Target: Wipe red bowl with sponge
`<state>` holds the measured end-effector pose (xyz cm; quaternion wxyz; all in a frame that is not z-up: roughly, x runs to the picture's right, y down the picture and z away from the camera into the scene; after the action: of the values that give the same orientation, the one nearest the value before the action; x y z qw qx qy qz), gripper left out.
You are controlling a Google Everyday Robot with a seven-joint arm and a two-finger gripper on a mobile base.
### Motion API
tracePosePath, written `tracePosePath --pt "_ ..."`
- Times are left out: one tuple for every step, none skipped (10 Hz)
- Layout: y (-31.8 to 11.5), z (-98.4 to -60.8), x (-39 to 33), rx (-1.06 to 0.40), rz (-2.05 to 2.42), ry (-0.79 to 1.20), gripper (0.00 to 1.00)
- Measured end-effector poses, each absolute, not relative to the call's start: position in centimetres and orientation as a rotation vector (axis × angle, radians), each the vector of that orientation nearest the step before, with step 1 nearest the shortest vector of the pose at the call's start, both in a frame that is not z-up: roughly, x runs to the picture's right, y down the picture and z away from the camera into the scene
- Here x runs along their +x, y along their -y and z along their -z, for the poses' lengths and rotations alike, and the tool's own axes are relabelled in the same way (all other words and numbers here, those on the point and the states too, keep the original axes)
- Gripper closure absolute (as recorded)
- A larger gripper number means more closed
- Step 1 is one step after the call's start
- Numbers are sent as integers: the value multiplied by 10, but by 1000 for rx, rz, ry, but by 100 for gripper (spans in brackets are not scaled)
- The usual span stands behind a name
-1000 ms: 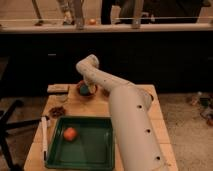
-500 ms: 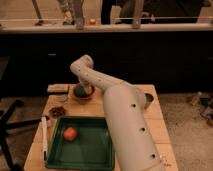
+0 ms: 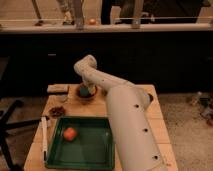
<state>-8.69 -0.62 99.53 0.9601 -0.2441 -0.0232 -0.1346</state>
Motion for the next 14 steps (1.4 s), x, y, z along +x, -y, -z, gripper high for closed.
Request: tracePosePath --pt "7 -998 -88 -498 277 43 81" --pt "8 -999 -93 -500 285 44 81" --pt "8 -1001 -100 -503 297 46 81" --pt "7 -1001 -105 -506 309 51 81" --pt "4 -1001 -110 -511 324 58 81" --pt "-2 -998 -114 -518 341 63 81" --pt "-4 -996 -114 -519 348 64 81" --pt "-5 -994 -111 -520 353 64 81" --pt "-6 -992 -104 -523 352 57 81" --pt "-5 -991 -98 -525 346 51 81" --pt "-1 -992 -95 -521 338 46 81" --pt "2 -995 -94 -519 331 40 81" --pt "4 -997 -95 -520 332 37 81" --pt "6 -999 -97 -519 334 37 81"
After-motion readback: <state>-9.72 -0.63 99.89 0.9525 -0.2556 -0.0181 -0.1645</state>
